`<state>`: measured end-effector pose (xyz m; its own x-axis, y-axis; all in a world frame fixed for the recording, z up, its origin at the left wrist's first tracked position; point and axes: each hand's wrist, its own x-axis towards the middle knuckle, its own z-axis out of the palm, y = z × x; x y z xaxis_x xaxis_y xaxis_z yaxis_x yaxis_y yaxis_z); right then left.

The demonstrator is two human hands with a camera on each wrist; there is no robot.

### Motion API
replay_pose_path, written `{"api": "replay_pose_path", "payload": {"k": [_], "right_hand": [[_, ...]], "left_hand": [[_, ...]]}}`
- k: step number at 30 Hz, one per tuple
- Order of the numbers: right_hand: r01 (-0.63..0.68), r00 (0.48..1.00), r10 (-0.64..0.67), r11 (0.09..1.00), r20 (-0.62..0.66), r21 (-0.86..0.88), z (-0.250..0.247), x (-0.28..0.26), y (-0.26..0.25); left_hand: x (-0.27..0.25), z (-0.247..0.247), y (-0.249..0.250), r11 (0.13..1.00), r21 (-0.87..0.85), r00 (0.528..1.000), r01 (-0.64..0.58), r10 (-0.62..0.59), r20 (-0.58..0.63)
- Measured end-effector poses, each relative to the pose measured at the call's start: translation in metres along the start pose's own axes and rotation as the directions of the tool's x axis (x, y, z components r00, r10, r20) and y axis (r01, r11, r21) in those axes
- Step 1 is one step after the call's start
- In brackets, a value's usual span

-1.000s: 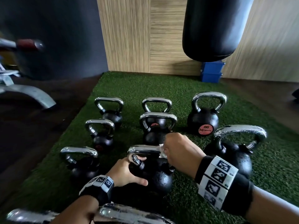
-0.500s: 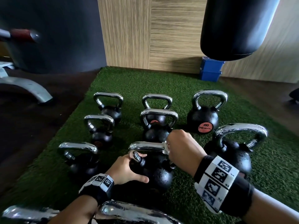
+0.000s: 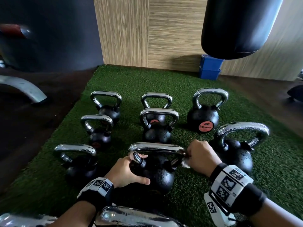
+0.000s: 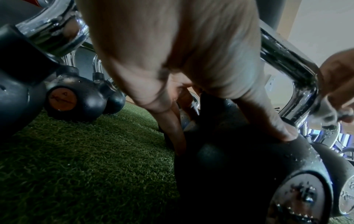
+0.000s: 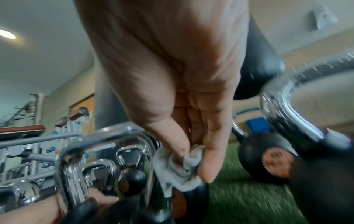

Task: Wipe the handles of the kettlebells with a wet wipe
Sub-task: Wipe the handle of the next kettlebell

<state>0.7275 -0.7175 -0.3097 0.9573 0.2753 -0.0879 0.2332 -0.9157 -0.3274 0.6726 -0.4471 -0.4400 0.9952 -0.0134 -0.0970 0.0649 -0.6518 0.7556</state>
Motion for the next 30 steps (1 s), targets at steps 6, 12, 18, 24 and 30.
{"api": "replay_pose_path", "payload": {"k": [6, 12, 18, 24, 30], "right_hand": [[-0.077, 0.997, 0.077, 0.996, 0.003, 0.040, 0.017, 0.013, 0.008], [-0.178, 0.984, 0.176, 0.975, 0.024, 0.132, 0.043, 0.025, 0.010], [-0.259, 0.964, 0.236, 0.937, 0.124, 0.233, 0.049, 0.028, 0.015], [-0.049, 0.946, 0.144, 0.949, -0.291, 0.311, -0.006, 0.031, 0.021], [0.393, 0.912, -0.198, 0.670, -0.359, 0.630, -0.039, 0.017, -0.019]], "left_hand": [[0.000, 0.000, -0.003, 1.000, -0.010, 1.000, -0.006, 0.006, 0.000], [-0.002, -0.001, 0.002, 1.000, 0.010, 1.000, -0.028, 0.028, -0.007], [-0.001, -0.017, 0.010, 0.991, 0.122, 0.983, 0.059, -0.079, 0.168], [0.003, -0.067, 0.034, 0.993, 0.117, 0.979, 0.019, 0.006, -0.206], [0.001, -0.106, 0.117, 0.891, -0.427, 0.974, -0.155, 0.065, -0.216]]}}
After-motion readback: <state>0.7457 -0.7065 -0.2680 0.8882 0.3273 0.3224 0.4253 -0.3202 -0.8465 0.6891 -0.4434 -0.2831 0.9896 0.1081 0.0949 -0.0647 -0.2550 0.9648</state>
